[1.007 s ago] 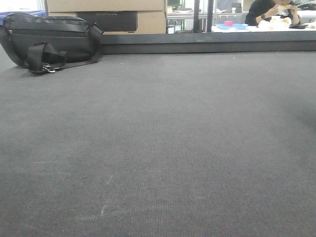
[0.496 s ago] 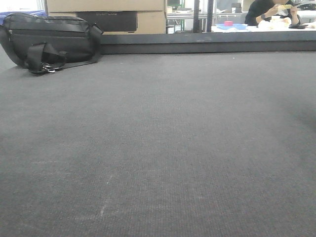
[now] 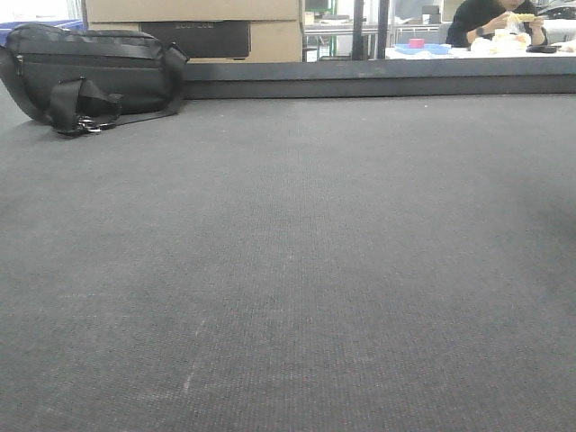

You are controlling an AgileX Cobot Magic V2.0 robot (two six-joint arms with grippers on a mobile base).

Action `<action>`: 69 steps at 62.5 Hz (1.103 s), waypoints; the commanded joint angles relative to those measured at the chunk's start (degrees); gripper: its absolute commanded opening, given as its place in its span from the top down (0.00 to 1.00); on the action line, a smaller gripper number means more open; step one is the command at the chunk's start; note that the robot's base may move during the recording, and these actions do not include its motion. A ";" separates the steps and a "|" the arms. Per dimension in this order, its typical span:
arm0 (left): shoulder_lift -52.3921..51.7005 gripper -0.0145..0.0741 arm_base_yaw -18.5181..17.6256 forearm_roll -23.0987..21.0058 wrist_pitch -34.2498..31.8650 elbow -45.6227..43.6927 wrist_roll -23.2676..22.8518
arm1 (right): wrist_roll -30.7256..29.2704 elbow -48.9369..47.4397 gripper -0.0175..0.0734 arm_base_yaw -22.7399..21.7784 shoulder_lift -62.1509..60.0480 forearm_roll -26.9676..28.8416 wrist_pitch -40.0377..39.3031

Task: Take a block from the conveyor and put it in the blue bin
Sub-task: 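Lift both held blocks up off the conveyor belt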

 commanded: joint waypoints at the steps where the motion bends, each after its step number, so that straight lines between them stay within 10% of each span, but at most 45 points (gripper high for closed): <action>1: -7.25 0.96 -2.74 -0.87 -8.29 4.94 0.17 | -0.15 5.09 0.99 0.03 -4.85 -0.21 -7.78; 23: -29.78 0.96 -4.05 4.41 -24.16 22.30 0.17 | -0.15 24.52 0.99 0.03 -24.79 -0.21 -23.30; 69: -47.78 0.96 -3.94 5.19 -17.37 24.91 -0.23 | -0.15 26.04 0.99 0.03 -39.85 -0.21 -34.03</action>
